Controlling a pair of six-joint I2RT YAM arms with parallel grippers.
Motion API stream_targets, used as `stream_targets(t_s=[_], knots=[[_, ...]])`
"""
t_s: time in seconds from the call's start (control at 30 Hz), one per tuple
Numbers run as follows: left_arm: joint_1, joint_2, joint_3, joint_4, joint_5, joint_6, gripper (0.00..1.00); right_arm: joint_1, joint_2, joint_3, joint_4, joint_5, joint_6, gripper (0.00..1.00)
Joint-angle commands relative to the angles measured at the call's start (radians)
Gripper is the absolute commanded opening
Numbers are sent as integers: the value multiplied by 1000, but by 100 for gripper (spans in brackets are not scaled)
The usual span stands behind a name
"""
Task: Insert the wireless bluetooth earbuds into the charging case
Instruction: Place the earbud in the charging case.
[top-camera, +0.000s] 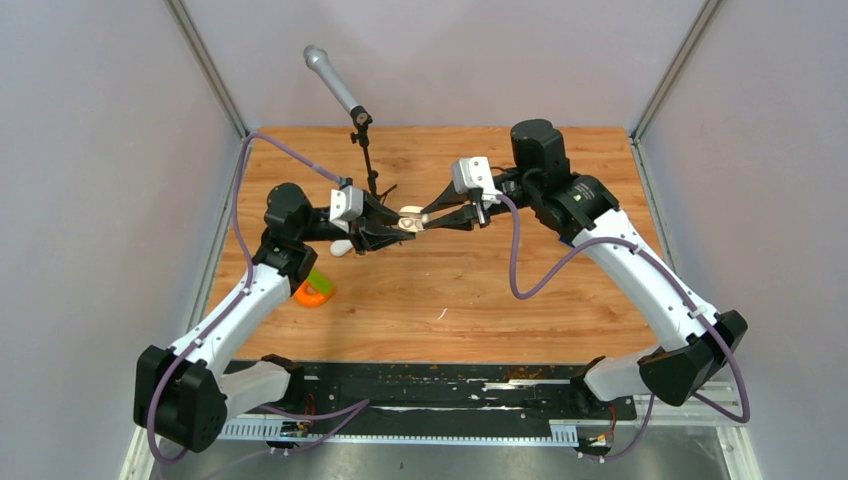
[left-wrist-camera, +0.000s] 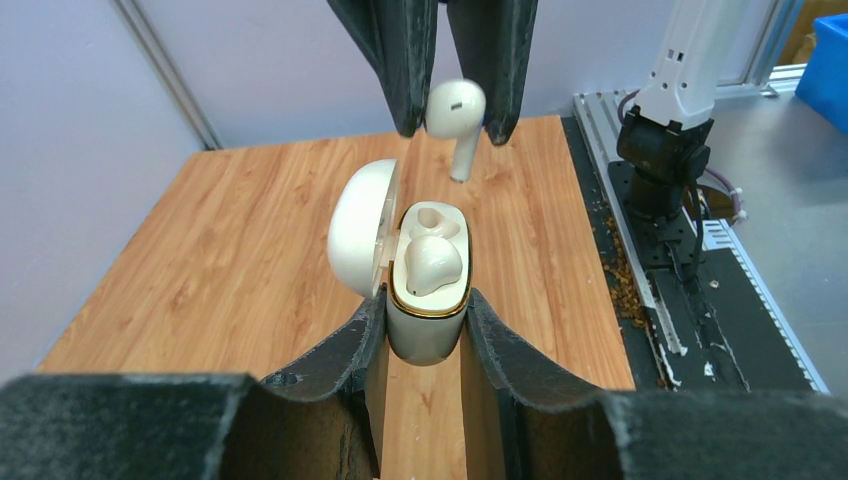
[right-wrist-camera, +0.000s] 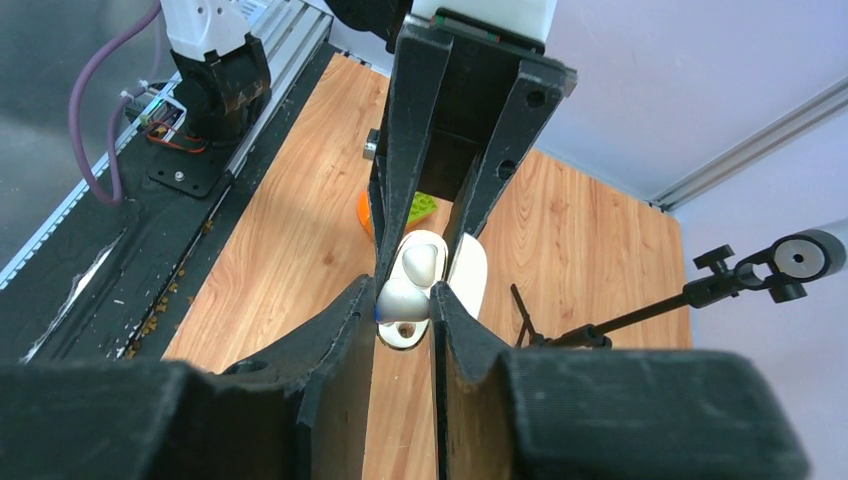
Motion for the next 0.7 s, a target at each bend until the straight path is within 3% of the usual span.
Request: stream_targets(t_s=[0.0, 0.67], knots=[[-7, -37, -3, 80, 10, -46, 9, 4, 13, 49, -41, -52, -84, 5], [-9, -23, 5, 68, 29, -59, 7, 6, 39, 67, -30, -22, -133, 4]])
